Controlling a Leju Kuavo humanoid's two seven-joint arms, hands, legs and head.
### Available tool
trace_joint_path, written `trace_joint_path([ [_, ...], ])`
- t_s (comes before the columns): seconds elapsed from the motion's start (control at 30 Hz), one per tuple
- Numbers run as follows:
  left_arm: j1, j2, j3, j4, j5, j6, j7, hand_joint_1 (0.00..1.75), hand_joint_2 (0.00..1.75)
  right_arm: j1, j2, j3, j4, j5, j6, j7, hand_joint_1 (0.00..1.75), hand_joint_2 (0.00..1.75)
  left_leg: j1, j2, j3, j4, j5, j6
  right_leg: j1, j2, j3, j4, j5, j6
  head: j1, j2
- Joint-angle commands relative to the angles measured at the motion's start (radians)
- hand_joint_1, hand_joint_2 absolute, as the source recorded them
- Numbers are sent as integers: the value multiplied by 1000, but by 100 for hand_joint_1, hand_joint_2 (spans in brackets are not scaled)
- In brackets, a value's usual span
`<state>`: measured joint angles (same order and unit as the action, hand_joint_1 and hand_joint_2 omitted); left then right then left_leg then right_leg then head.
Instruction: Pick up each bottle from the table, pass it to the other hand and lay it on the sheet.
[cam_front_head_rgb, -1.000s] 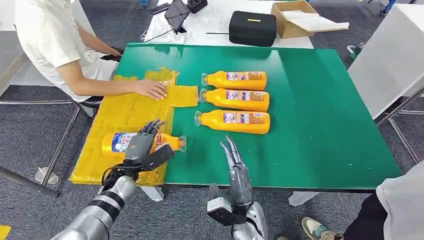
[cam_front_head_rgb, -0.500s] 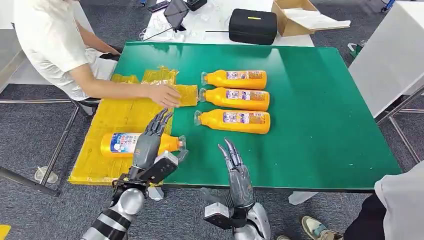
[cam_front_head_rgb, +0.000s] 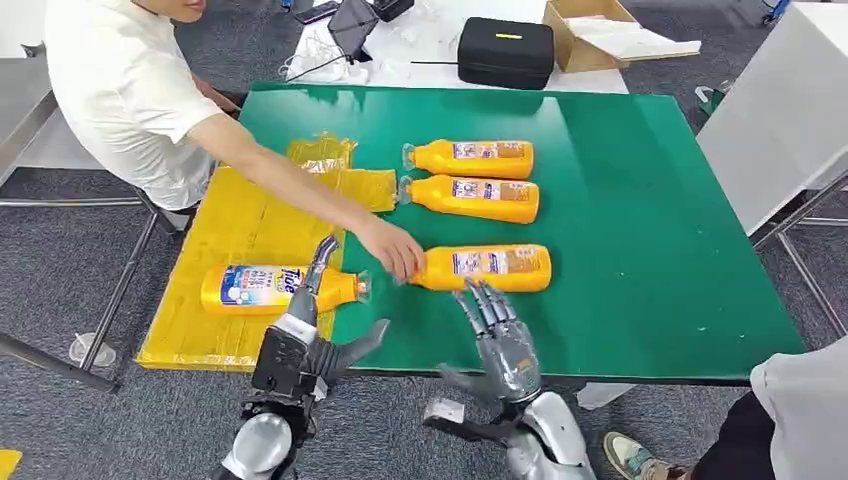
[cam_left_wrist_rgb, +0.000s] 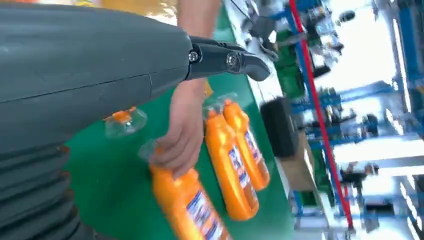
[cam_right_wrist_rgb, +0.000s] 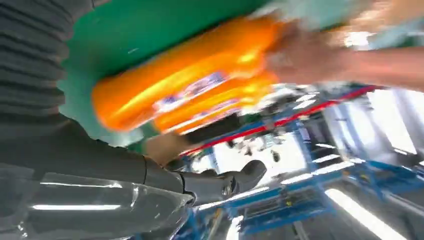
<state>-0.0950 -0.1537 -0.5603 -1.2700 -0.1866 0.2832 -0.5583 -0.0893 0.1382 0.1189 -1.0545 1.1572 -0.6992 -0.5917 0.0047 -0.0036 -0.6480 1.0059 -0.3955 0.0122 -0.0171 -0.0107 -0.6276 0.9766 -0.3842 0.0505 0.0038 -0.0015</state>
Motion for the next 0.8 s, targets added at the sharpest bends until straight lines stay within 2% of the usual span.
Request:
trace_joint_path([
  [0.03,9,8,-19,25,19,35,-29,0,175,-103,-58,-94,168,38,1,69,0,175,0,0,2,-1,0,0,1,0,3,-1,0,-1,1,0],
  [0.1,9,10,-21,3,19,36,-26,0,175,-128,-69,-77,196,50,1,100,0,175,1,3,7,0,-3,0,1,3,6,-1,-2,-2,0,0],
  [0.17,11,9,-21,-3,22,39,-22,0,175,-148,-82,-56,227,46,1,124,0,175,0,2,3,0,-1,0,1,2,3,-1,0,-1,0,0],
  [0.23,10,9,-29,-2,24,42,-17,0,175,-177,-101,-31,270,38,1,151,0,175,1,2,6,0,-3,0,2,3,6,-1,-1,-2,0,0],
  [0.33,2,1,-39,8,31,52,-3,0,175,-239,-134,22,397,16,3,201,0,175,1,3,6,0,-2,0,1,3,6,-1,-1,-2,0,0],
  [0.47,-1,5,-61,11,31,65,8,0,175,-278,-170,69,471,-17,13,221,0,175,1,2,5,0,-2,0,1,2,5,-1,-1,-1,0,0],
  [0.8,-9,8,-73,16,51,69,15,0,175,-350,-203,100,546,-30,25,281,0,175,0,1,4,1,-1,0,1,1,4,0,-1,-1,0,0],
])
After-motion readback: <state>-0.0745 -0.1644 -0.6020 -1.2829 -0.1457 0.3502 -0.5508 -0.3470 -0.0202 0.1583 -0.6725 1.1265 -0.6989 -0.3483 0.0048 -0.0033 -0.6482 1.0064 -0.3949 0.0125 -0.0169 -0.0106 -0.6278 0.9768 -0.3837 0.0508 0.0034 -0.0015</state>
